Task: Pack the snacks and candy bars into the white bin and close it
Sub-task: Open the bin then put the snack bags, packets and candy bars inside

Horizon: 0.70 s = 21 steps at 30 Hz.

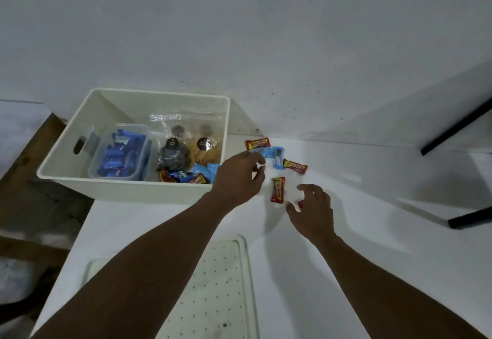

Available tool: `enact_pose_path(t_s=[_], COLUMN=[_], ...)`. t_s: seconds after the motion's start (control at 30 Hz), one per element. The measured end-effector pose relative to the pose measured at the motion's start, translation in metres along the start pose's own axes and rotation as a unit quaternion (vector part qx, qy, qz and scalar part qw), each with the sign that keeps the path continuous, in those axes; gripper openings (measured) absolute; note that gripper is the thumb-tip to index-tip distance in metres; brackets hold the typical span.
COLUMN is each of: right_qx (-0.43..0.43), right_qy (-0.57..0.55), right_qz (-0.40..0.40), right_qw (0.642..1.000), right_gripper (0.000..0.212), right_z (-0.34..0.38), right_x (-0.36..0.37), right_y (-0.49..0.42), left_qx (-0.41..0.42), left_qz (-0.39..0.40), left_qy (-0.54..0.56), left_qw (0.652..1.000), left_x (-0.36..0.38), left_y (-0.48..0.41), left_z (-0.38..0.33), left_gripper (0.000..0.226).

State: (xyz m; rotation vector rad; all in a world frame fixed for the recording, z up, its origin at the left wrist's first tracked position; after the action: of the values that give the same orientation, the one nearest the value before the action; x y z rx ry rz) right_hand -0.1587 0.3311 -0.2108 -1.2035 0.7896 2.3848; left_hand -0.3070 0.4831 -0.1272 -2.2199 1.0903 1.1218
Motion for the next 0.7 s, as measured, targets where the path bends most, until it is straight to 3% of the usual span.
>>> enact_pose_path(t_s=[0.17,0.33,0.53,0.7], right_qx=[0.016,0.017,-0.011,-0.093], right_qy=[0.069,0.041,0.075,0.145], right_qz=[0.066,0.095,0.017,0.012], right_qw=[0.995,0.995,0.997,0.985], right_gripper=[0.083,0.095,0.097,0.087], right_z=[-0.051,-0.044,-0.024,-0.027], right_x=[0.032,0.058,0.054,0.037], right_y=[0.003,-0.021,-0.088,-0.146], left_qx=[-0.071,-0.187,-0.19,-0.105], left_qz=[0.125,0.147,0.135,0.128], left_qy=[-0.044,-0.082,-0.125,-0.165], left_qw=[0.989,0.968,0.964,0.972], left_x=[0.068,0.097,0.107,0.12], left_y=[-0.014,-0.044,-0.101,-0.134], left_z=[0.015,0.058,0.088,0.11], left_gripper=[0.043,0.06,0.073,0.068])
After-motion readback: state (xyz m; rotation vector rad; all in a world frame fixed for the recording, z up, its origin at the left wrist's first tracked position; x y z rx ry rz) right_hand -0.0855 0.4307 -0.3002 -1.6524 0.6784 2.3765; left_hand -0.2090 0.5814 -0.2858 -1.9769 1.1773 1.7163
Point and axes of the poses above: each hand's wrist, its own y-axis away from the middle knuckle, its own x-axis out of the palm, z = x × y, the point moved 3 cm from there along -y, towards the middle knuckle, and after that the axes turned 15 degrees about z, right-handed, at the moved point
